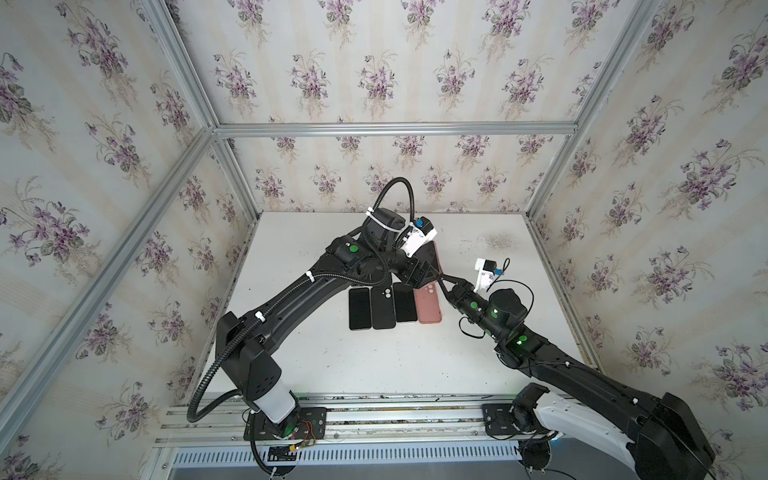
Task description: Take the phone out of the phone case
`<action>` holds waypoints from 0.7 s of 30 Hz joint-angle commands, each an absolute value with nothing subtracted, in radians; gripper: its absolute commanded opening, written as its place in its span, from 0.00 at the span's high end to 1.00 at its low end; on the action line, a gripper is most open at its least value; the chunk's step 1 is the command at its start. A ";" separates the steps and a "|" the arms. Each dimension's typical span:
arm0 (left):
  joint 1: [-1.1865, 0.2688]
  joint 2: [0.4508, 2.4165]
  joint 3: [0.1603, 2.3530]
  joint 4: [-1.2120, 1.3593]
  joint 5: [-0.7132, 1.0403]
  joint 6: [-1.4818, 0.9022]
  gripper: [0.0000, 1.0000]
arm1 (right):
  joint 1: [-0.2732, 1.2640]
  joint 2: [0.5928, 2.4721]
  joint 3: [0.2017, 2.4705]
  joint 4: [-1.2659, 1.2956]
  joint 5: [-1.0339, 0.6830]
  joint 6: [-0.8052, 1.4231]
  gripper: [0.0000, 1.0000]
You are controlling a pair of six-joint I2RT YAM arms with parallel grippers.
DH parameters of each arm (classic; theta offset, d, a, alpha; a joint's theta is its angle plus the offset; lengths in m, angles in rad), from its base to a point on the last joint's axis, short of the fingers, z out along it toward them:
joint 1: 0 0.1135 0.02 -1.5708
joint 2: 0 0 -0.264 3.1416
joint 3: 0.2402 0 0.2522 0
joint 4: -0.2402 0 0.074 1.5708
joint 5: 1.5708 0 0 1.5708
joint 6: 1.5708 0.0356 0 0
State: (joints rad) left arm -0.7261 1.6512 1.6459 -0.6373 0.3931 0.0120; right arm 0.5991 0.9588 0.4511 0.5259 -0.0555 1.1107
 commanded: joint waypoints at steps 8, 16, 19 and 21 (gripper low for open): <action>-0.781 1.698 1.692 -0.689 0.114 0.103 0.26 | 0.600 0.979 0.481 0.639 -0.080 1.121 1.00; -0.804 1.739 1.731 -0.688 0.000 0.121 0.30 | 0.600 0.979 0.480 0.644 -0.078 1.128 1.00; -0.814 1.752 1.744 -0.685 -0.027 0.131 0.32 | 0.599 0.979 0.479 0.647 -0.074 1.134 1.00; -0.825 1.764 1.753 -0.687 -0.068 0.139 0.35 | 0.600 0.980 0.480 0.651 -0.072 1.136 1.00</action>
